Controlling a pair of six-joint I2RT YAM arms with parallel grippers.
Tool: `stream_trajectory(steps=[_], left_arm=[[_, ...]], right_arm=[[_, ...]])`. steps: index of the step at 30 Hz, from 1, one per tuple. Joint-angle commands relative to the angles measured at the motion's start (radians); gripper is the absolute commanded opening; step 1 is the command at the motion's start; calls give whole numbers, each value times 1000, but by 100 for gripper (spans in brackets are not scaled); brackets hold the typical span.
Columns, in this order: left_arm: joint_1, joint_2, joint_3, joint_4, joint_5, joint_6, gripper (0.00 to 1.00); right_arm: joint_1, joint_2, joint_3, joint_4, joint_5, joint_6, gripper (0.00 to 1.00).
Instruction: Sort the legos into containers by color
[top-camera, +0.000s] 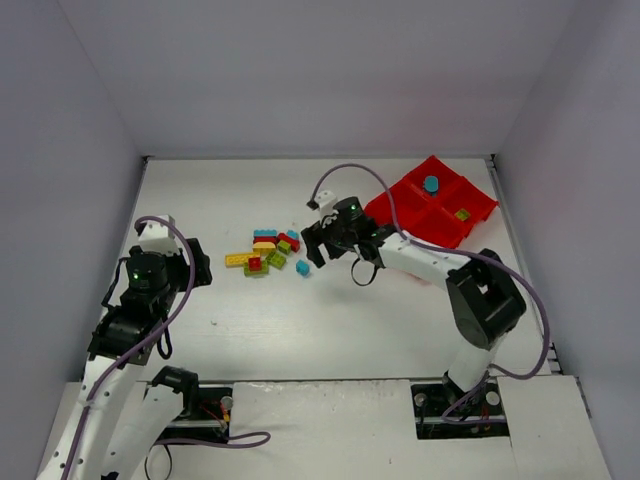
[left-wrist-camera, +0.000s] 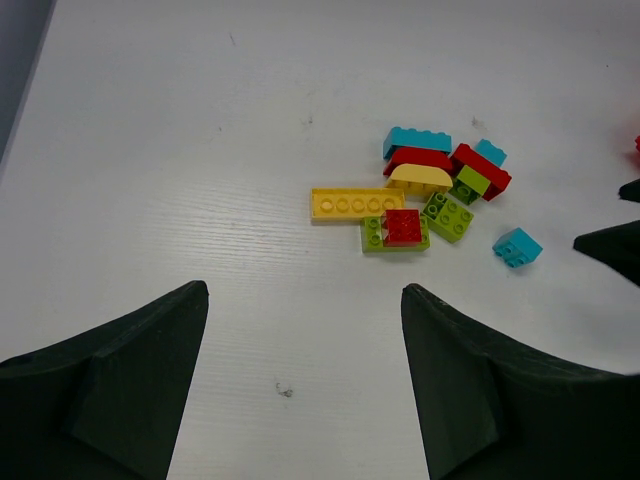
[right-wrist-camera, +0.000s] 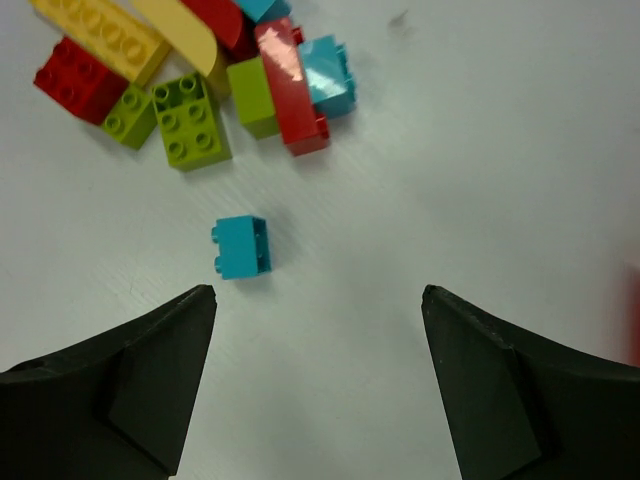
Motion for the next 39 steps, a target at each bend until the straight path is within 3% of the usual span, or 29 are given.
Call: stream_trajectory(steps=[1, 9, 15, 18, 22, 25, 31, 39], left_arm=[[4, 15, 32, 42, -9, 2, 72], [4, 19, 32, 40, -15, 3, 71], [4, 27, 32, 40, -10, 3, 71], [4, 30, 33, 40, -12, 3, 71], [4, 31, 33, 40, -12, 3, 72], [4, 31, 33, 40, -12, 3, 72], [4, 33, 33, 40, -10, 3, 71], [4, 31, 33, 38, -15, 5, 71]], right_arm=[[39, 50, 82, 7, -28, -39, 80], [84, 185, 146, -4, -47, -58, 68], [90, 233, 162, -5, -64, -64, 43], [88, 237, 166, -5, -63, -73, 20], [79, 205, 166, -7, -25, -87, 3], [23, 152, 169, -5, 29, -89, 0], [-209, 55, 228, -4, 220, -62, 0], [-464, 71, 349, 27, 344, -21, 0]])
